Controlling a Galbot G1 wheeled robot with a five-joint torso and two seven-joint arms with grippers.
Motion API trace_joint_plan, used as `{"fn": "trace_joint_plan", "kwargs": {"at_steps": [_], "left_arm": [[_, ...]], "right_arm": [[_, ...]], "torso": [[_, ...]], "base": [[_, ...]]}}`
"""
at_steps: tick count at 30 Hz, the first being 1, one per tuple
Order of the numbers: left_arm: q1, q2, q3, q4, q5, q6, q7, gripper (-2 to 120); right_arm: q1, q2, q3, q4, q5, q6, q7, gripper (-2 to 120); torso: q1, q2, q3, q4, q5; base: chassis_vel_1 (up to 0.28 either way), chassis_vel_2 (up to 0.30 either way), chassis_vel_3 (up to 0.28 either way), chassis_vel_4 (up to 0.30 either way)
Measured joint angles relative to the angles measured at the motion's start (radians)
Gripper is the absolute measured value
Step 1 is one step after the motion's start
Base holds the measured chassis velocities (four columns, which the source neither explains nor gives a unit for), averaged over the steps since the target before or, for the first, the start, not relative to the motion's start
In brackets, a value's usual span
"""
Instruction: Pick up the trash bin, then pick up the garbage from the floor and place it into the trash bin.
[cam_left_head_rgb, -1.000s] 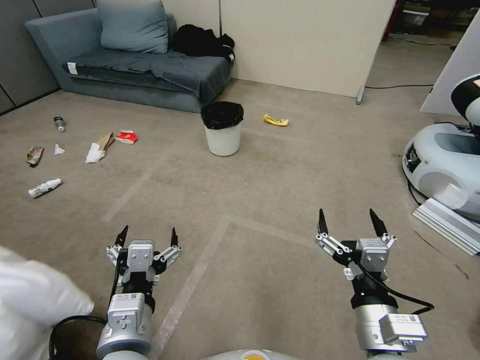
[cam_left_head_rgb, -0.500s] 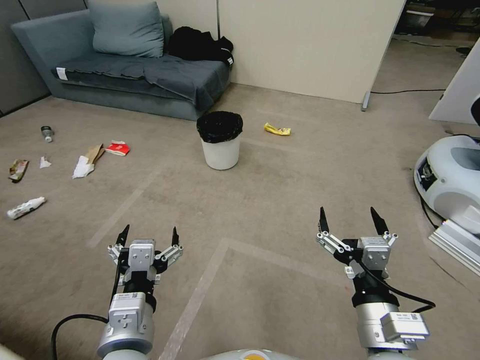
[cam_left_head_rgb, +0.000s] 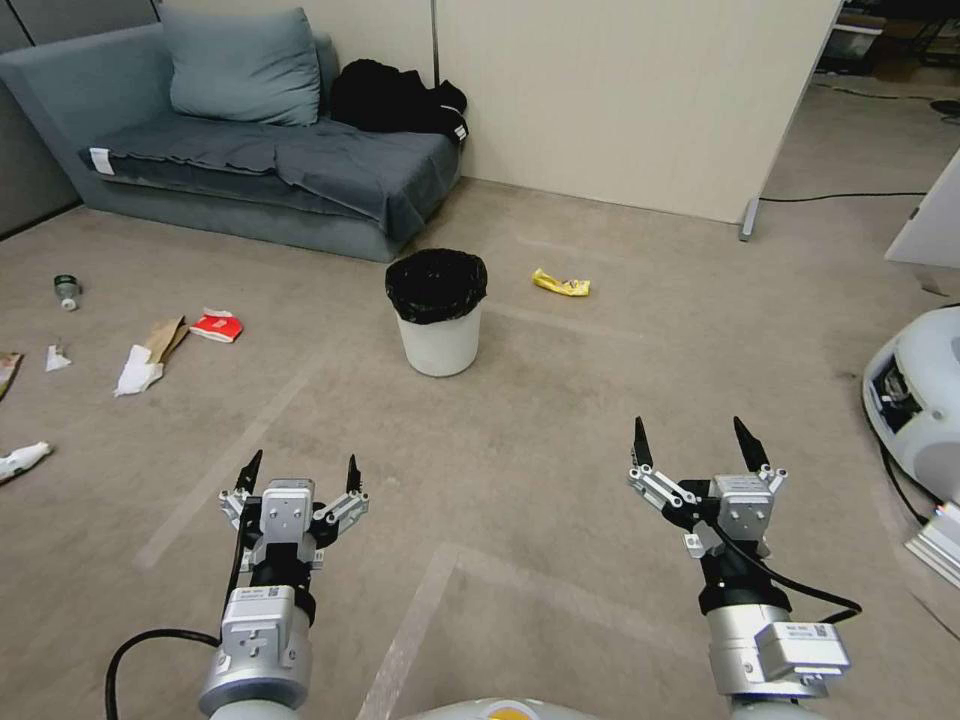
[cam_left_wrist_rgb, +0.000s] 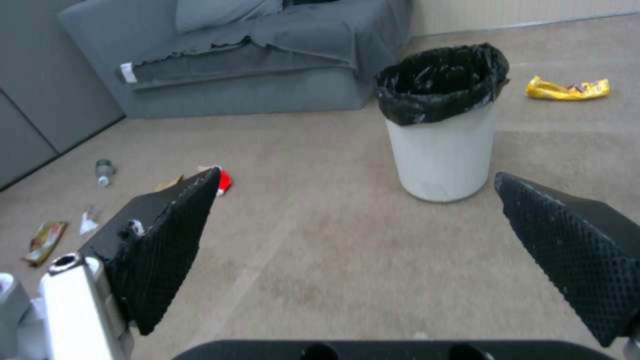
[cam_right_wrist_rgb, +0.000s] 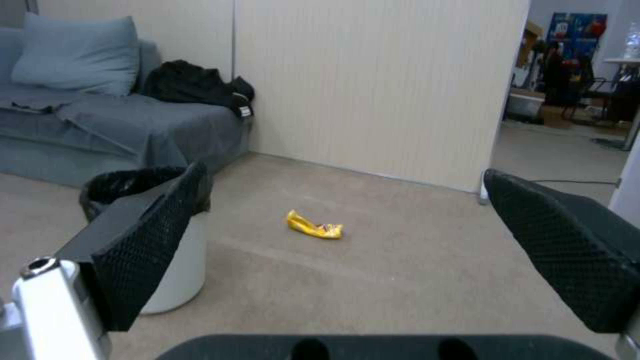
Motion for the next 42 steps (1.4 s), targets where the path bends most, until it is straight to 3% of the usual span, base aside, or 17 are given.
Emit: {"fn": "trace_joint_plan", "kwargs": {"at_steps": [42], "left_arm": [[0.011, 0.006, 0.002, 0.0, 0.012, -0.006, 0.0, 100]], "right_arm": [[-0.002, 0.0, -0.003, -0.008, 0.007, 0.01, -0.01, 100]], "torso": [[0.0, 0.0, 0.0, 0.0, 0.0004]], "base": [[-0.204, 0.205, 0.198, -0.198]]}}
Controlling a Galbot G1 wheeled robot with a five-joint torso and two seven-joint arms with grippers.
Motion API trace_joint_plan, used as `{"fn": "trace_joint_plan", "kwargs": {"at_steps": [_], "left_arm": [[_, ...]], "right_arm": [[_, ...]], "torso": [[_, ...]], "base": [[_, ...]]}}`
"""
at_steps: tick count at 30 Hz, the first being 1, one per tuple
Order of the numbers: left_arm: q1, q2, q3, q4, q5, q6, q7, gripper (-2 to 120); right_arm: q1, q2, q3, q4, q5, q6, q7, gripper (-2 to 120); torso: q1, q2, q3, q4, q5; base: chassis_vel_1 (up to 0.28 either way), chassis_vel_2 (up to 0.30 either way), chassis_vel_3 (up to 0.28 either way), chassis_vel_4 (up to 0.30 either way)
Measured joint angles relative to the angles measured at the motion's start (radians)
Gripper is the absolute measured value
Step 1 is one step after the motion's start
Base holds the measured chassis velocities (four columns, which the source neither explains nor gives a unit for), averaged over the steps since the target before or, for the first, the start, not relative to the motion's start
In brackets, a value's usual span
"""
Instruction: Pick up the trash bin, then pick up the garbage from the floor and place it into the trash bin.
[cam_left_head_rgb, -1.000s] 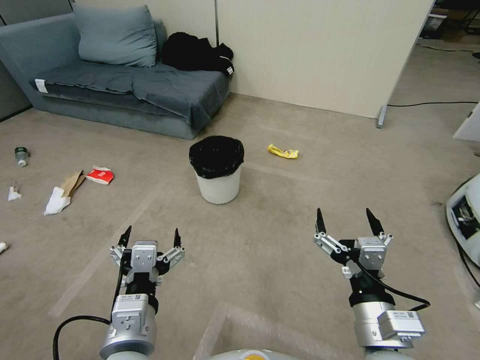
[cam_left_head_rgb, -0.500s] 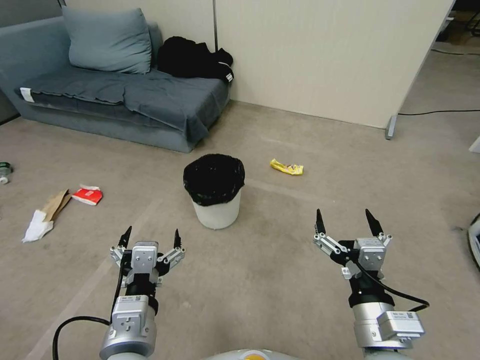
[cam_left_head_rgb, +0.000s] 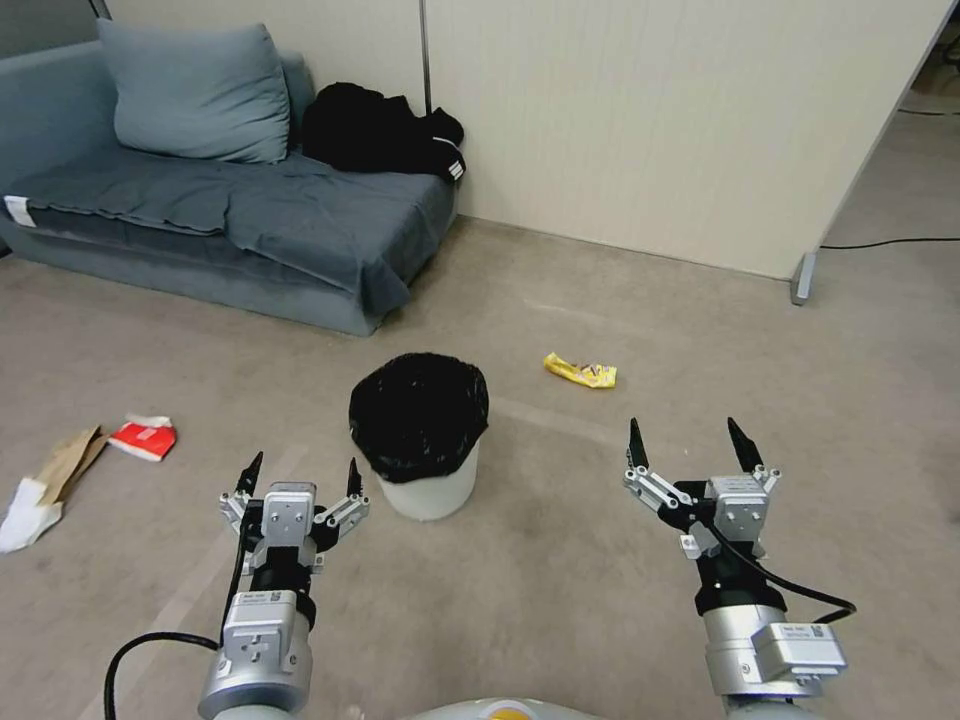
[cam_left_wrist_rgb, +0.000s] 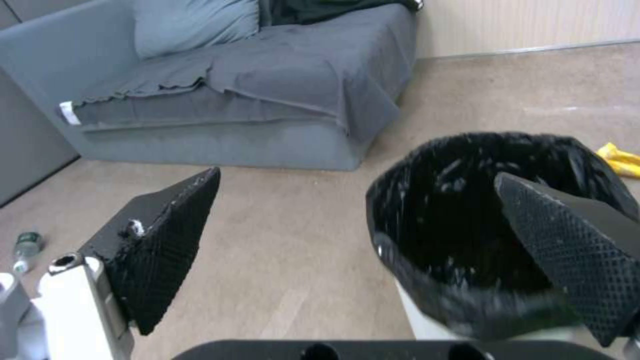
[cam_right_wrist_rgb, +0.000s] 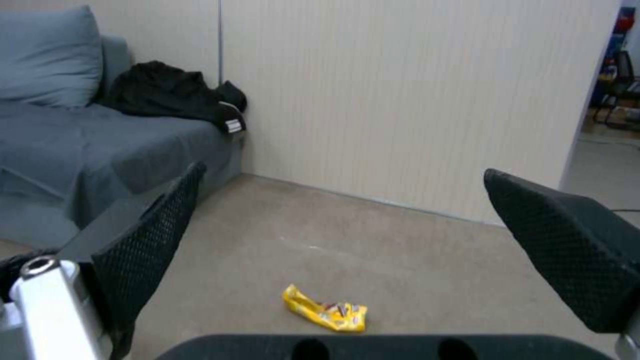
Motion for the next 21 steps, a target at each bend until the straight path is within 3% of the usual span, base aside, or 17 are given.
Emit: {"fn": "trace_joint_plan", "kwargs": {"at_steps": [12, 21], "left_arm": [[-0.003, 0.0, 0.0, 0.0, -0.002, 0.0, -0.001, 100], [-0.004, -0.001, 0.005, 0.002, -0.022, 0.012, -0.003, 100]], "right_arm": [[0.009, 0.0, 0.006, -0.015, 0.004, 0.045, -0.016, 100], [0.011, 0.0, 0.007, -0.021, 0.003, 0.061, -0.028, 100]], "torso": [[0.0, 0.0, 0.0, 0.0, -0.0002], [0.0, 0.0, 0.0, -0.0001, -0.0002]], "base": [[-0.188, 0.194, 0.18, -0.188], [-0.026, 0.035, 0.031, -0.022]]}}
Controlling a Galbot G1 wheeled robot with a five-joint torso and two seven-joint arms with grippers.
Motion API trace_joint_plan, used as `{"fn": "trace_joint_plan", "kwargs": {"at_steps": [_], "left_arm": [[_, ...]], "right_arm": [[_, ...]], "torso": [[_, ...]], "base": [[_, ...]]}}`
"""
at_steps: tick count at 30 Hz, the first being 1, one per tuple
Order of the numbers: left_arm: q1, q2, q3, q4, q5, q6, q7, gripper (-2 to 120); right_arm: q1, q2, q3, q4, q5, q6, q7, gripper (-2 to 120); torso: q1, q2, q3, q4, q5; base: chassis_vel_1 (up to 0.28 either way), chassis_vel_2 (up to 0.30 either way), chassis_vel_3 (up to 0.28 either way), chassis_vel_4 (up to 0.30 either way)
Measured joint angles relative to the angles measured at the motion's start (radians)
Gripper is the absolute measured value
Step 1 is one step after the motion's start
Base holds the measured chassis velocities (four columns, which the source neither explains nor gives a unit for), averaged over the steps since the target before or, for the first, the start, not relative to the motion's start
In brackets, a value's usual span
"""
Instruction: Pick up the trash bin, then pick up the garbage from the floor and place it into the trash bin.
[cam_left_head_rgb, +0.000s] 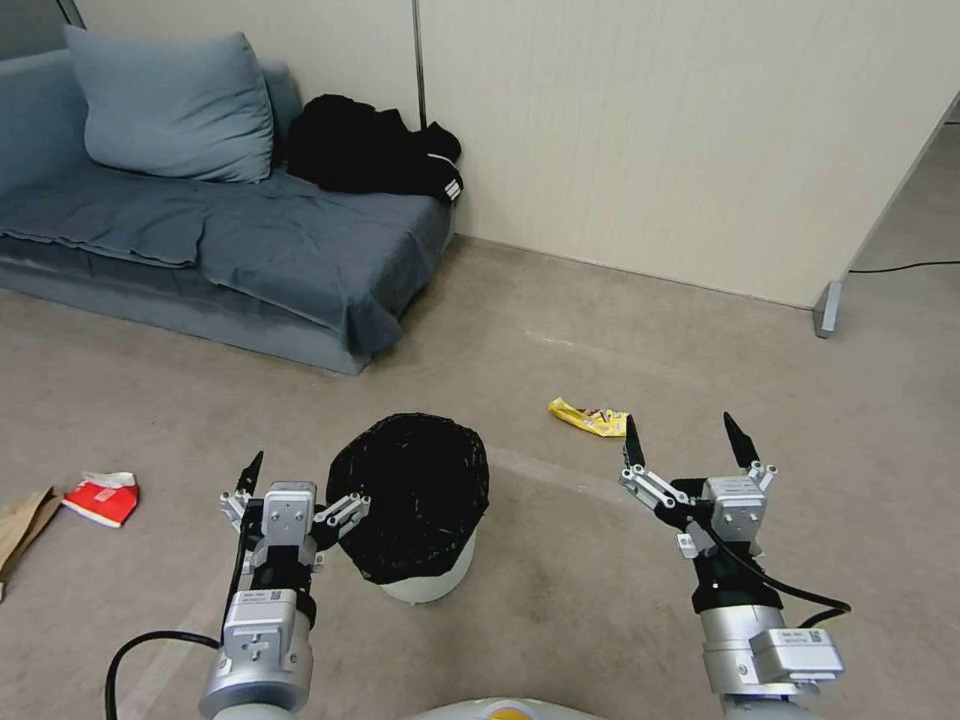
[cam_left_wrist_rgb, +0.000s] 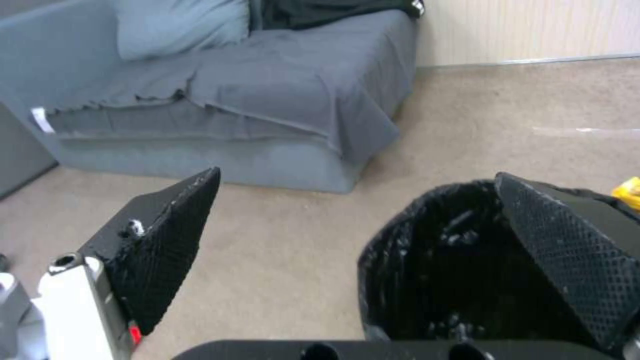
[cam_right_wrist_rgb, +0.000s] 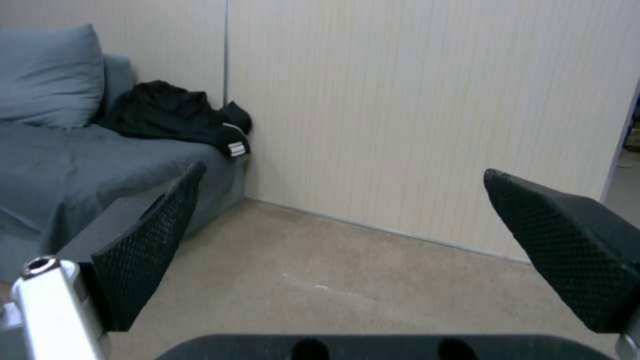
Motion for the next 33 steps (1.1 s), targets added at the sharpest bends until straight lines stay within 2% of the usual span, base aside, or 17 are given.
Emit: {"fn": "trace_joint_plan", "kwargs": {"at_steps": [2, 6, 7, 10, 12, 13, 16, 18, 26, 32, 33], "left_arm": [[-0.001, 0.0, 0.004, 0.0, -0.015, 0.011, -0.002, 100], [-0.016, 0.006, 0.016, -0.001, -0.105, 0.099, -0.015, 100], [-0.016, 0.006, 0.016, -0.001, -0.105, 0.099, -0.015, 100], [-0.051, 0.009, 0.012, 0.002, -0.209, 0.204, -0.038, 100], [-0.058, 0.009, 0.01, 0.005, -0.224, 0.22, -0.041, 100], [-0.073, 0.01, 0.006, 0.012, -0.253, 0.255, -0.044, 100], [-0.083, 0.011, 0.003, 0.018, -0.268, 0.274, -0.045, 100], [-0.121, 0.014, -0.01, 0.042, -0.304, 0.317, -0.045, 100], [-0.234, 0.008, -0.06, 0.135, -0.367, 0.376, -0.052, 100], [-0.286, 0.004, -0.071, 0.214, -0.368, 0.373, -0.071, 100], [-0.304, 0.001, -0.073, 0.25, -0.367, 0.364, -0.083, 100]], "right_arm": [[0.0, 0.0, 0.0, 0.0, 0.0, 0.0, 0.0, 100], [-0.001, 0.0, 0.0, -0.002, -0.002, 0.001, 0.001, 100], [-0.001, 0.0, 0.0, -0.002, -0.002, 0.001, 0.001, 100], [-0.002, 0.0, 0.003, 0.0, 0.0, 0.0, 0.004, 100], [-0.002, 0.0, 0.004, 0.001, 0.0, 0.0, 0.004, 100], [-0.002, 0.0, 0.005, 0.003, 0.001, 0.0, 0.004, 100], [-0.002, 0.0, 0.005, 0.003, 0.001, 0.0, 0.004, 100], [-0.004, 0.0, 0.005, 0.003, 0.001, 0.003, 0.004, 100], [0.016, 0.0, -0.005, -0.027, 0.004, 0.007, -0.005, 100], [0.019, -0.005, -0.011, -0.035, 0.003, 0.006, -0.007, 100], [0.02, -0.01, -0.011, -0.036, 0.0, 0.006, -0.007, 100]], "torso": [[0.0, 0.0, 0.0, 0.0001, 0.0], [0.0, 0.0, 0.0, 0.0001, 0.0], [0.0, 0.0, 0.0, 0.0001, 0.0], [0.0, 0.0, 0.0, 0.0001, 0.0001], [0.0, 0.0, 0.0, 0.0, 0.0002], [0.0, 0.0, 0.0, 0.0001, -0.0001], [0.0, 0.0, 0.0, 0.0001, -0.0001], [0.0, 0.0, 0.0, 0.0001, 0.0], [0.0, 0.0, 0.0, 0.0001, 0.0], [0.0, 0.0, 0.0, 0.0001, -0.0001], [0.0, 0.0, 0.0, -0.0001, -0.0001]], "base": [[0.0, 0.0, 0.0, 0.0], [0.0, 0.0, 0.0, 0.0], [0.0, 0.0, 0.0, 0.0], [0.0, 0.0, 0.0, 0.0], [0.0, 0.0, 0.0, 0.0], [0.0, 0.0, 0.0, 0.0], [0.0, 0.0, 0.0, 0.0], [0.0, 0.0, 0.0, 0.0], [0.0, 0.0, 0.0, 0.0], [0.0, 0.0, 0.0, 0.0], [0.0, 0.0, 0.0, 0.0]]}}
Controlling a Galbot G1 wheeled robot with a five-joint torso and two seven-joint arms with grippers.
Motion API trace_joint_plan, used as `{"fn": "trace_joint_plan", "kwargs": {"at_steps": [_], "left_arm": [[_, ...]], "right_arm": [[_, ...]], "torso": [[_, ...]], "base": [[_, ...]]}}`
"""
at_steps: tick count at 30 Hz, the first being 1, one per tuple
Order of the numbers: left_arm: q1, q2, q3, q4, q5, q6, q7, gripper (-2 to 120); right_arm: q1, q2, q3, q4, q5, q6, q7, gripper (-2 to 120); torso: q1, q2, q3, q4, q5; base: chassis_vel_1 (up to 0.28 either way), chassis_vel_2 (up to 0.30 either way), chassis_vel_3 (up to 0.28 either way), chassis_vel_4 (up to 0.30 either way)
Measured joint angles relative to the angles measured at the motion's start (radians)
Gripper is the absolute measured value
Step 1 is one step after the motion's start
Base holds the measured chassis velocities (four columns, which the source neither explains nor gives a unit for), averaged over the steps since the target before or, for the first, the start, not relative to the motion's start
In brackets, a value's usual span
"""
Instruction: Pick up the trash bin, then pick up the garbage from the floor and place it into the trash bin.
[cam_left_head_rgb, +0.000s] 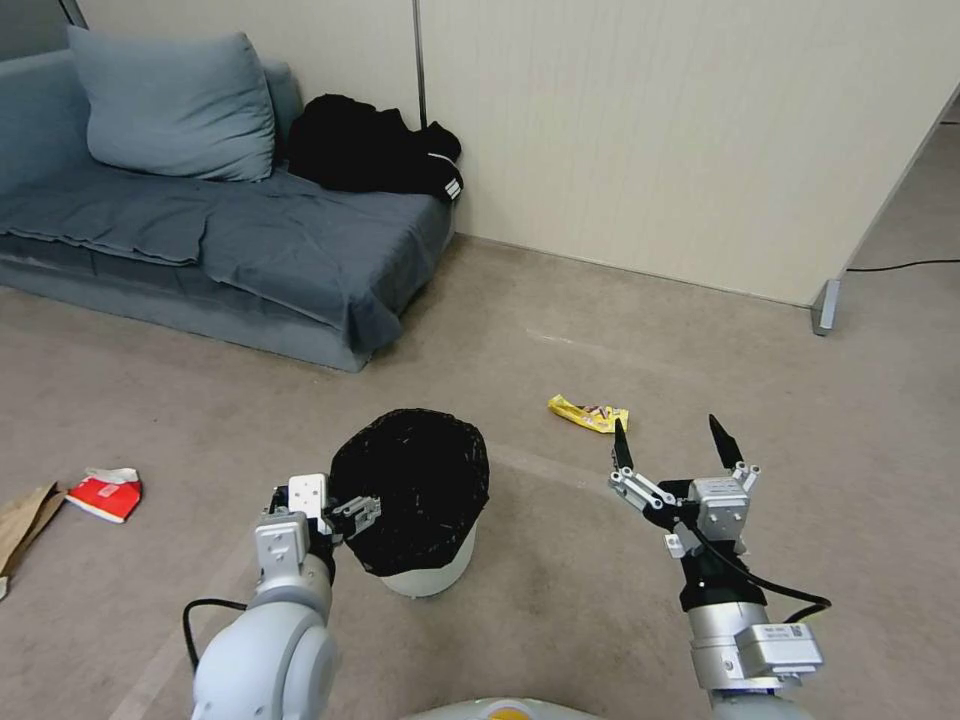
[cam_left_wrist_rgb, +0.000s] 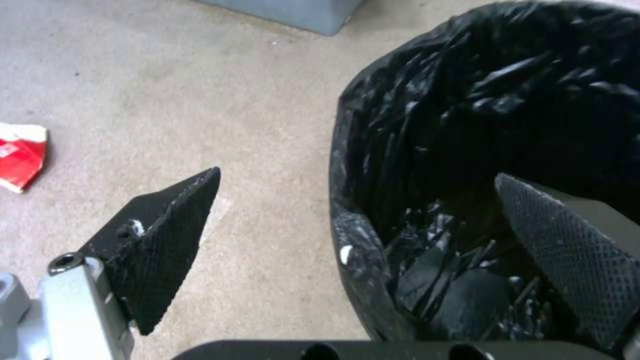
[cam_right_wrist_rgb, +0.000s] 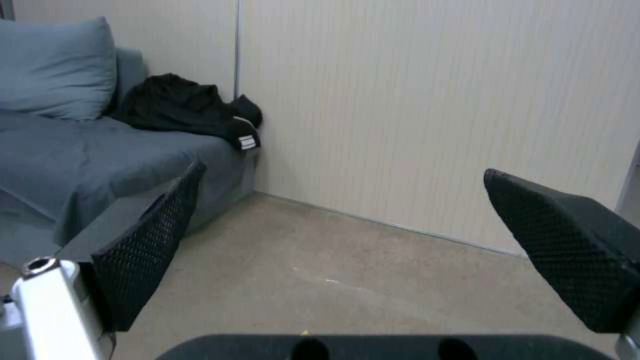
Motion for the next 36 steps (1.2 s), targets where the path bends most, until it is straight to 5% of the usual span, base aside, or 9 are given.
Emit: {"fn": "trace_joint_plan", "kwargs": {"at_steps": [10, 18, 36], "left_arm": [[-0.076, -0.016, 0.0, 0.167, -0.061, -0.019, -0.039, 99], [-0.091, -0.024, 0.009, 0.199, -0.109, -0.02, -0.056, 90], [-0.072, -0.05, 0.0, 0.202, -0.127, -0.031, -0.099, 19]], "right_arm": [[0.003, 0.004, -0.011, -0.018, -0.024, 0.005, -0.006, 100], [-0.005, 0.005, -0.01, -0.018, -0.026, 0.007, -0.006, 100], [-0.011, 0.0, 0.012, 0.009, -0.028, 0.018, -0.006, 100]], "torso": [[0.0, 0.0, 0.0, 0.0001, 0.0001], [0.0, 0.0, 0.0, 0.0002, 0.0001], [0.0, 0.0, 0.0, 0.0002, 0.0003]], "base": [[0.0, 0.0, 0.0, 0.0], [0.0, 0.0, 0.0, 0.0], [0.0, 0.0, 0.0, 0.0]]}}
